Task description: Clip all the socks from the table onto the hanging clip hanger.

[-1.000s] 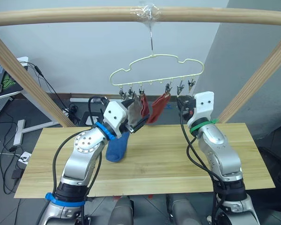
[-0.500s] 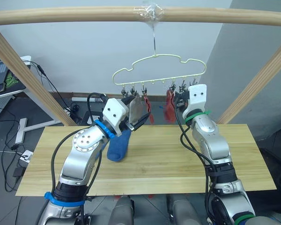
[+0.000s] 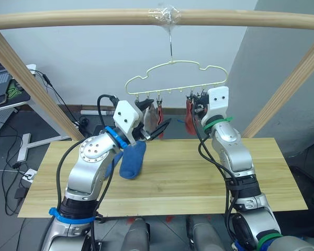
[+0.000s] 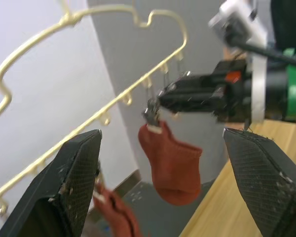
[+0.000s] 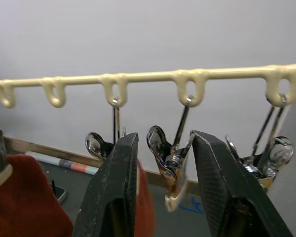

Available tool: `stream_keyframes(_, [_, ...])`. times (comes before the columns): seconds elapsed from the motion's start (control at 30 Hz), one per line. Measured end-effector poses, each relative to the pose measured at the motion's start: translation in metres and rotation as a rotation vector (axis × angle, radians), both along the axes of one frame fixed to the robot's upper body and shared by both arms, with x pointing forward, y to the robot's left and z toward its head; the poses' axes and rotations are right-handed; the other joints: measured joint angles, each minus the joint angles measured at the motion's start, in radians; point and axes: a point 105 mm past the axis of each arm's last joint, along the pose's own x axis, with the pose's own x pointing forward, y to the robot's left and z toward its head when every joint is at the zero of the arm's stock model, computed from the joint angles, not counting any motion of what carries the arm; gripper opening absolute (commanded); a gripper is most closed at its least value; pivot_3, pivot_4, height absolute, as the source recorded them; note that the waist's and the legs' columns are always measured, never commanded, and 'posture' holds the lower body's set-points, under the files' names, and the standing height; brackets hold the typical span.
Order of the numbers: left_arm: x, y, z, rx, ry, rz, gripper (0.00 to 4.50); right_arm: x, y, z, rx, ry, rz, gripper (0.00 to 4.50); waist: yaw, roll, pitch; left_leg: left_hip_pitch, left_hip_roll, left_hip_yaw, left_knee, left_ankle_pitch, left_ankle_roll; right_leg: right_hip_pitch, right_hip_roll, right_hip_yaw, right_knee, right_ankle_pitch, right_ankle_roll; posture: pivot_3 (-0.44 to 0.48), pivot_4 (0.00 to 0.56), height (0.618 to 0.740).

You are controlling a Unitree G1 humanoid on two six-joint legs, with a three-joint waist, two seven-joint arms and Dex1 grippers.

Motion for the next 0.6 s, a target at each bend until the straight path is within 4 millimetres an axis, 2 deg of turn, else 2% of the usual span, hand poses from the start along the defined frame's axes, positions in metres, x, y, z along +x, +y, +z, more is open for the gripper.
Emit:
stream_keyframes(0.2, [-0.001, -0.004, 0.006, -0.010, 0.010, -0.040, 4.09, 0.003, 0.003, 0.003, -0.002, 0.000, 0.008, 1.73, 0.001, 0.000, 0.000, 0.003, 0.000, 0.000, 0.000, 0.000, 0.000, 0.004, 0.000, 0.000, -0.001, 0.000, 0.000, 0.104, 0.177, 0.740])
stream_keyframes(0.6, [-0.002, -0.008, 0.004, -0.020, 0.063, -0.076, 4.09, 0.010, 0.004, 0.000, -0.008, 0.014, 0.011, 1.73, 0.000, 0.000, 0.000, 0.003, 0.000, 0.000, 0.000, 0.000, 0.000, 0.004, 0.000, 0.000, 0.000, 0.000, 0.000, 0.113, 0.183, 0.740])
